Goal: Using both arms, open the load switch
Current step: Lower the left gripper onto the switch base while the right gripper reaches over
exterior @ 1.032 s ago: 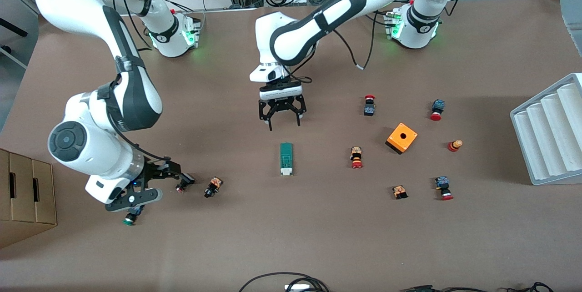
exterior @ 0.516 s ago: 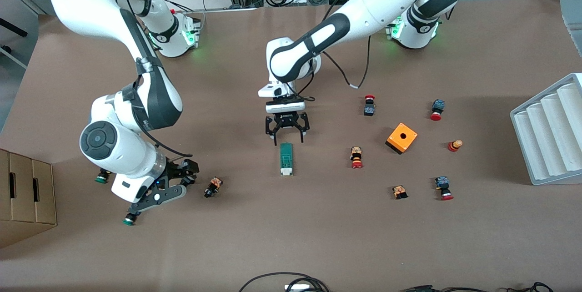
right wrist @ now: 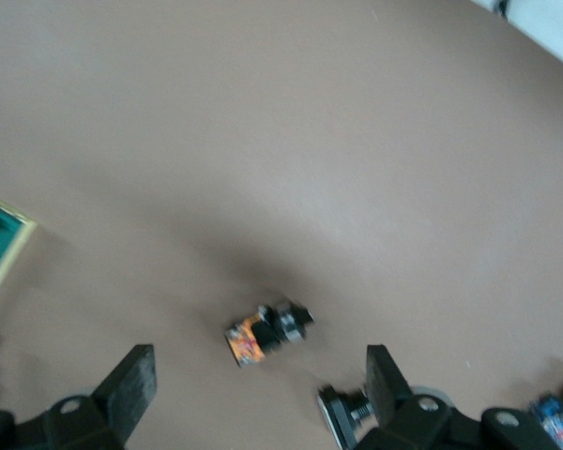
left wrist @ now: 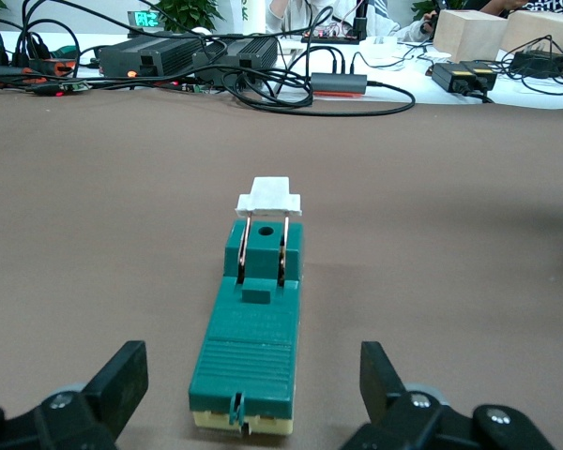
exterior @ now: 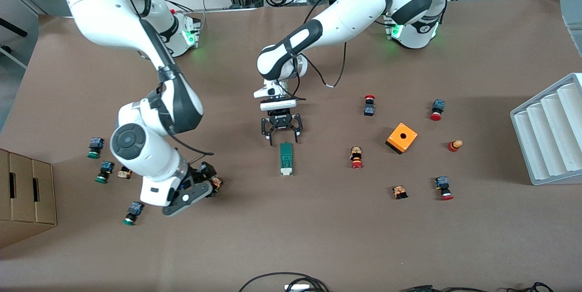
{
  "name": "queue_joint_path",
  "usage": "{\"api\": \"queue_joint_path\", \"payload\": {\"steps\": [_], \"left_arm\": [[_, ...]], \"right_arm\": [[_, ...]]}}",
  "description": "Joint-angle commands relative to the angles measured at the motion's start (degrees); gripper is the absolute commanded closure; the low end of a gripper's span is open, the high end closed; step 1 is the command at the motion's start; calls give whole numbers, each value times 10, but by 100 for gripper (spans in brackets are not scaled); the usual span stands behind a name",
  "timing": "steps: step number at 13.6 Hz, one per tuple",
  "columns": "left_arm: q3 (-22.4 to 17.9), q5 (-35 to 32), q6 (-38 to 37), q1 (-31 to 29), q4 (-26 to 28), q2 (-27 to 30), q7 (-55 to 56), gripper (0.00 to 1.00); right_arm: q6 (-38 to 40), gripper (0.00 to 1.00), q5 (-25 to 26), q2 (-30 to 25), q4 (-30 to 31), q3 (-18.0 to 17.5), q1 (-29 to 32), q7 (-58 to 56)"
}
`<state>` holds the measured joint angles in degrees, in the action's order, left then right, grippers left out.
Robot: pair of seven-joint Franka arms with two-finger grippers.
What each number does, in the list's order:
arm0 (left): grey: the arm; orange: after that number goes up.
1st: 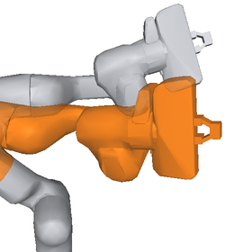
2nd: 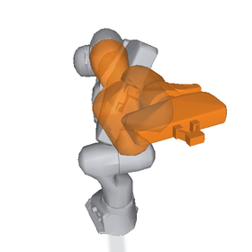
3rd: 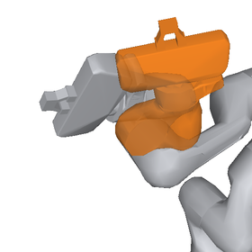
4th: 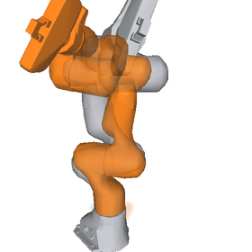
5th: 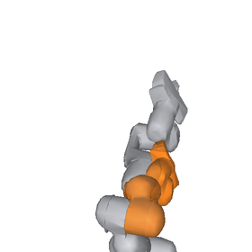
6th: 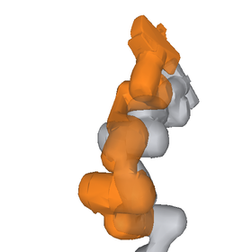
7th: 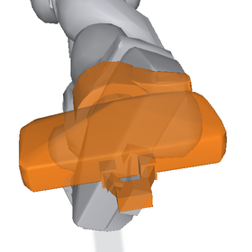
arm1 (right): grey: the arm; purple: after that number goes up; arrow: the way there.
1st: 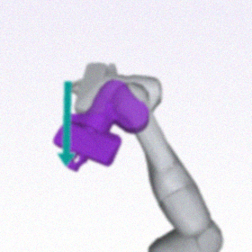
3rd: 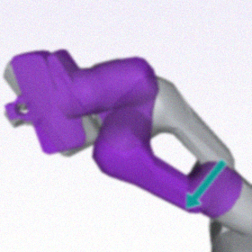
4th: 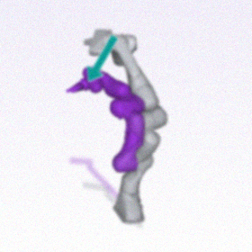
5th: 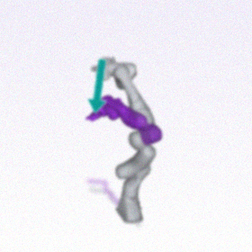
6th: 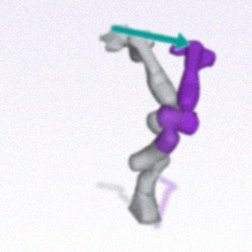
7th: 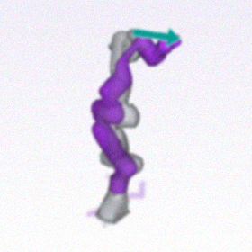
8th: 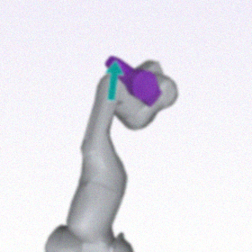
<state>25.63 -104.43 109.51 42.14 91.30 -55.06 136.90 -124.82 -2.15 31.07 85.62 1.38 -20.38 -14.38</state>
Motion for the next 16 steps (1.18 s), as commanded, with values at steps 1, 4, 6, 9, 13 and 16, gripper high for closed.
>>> {"api": "queue_joint_path", "payload": {"steps": [1,4,6,9,13,16], "left_arm": [[-22,-23,-6,10,-22,-16,7,1],[-37,-55,-6,12,-30,-39,10,1],[-38,-68,-6,12,-49,-55,21,1],[-38,-67,-6,12,-52,-55,27,1],[-38,-67,-6,13,-52,-56,39,1],[-38,-71,-6,19,-52,-57,63,1]], "right_arm": [[-24,0,-11,27,-38,9,-27,-11],[-49,0,-9,40,-38,12,-45,-37],[-62,0,-9,46,-39,13,-48,-64],[-74,0,-7,51,-39,13,-61,-96],[-96,0,8,63,-39,27,-84,-145],[-103,1,22,69,-39,28,-105,-160]]}}
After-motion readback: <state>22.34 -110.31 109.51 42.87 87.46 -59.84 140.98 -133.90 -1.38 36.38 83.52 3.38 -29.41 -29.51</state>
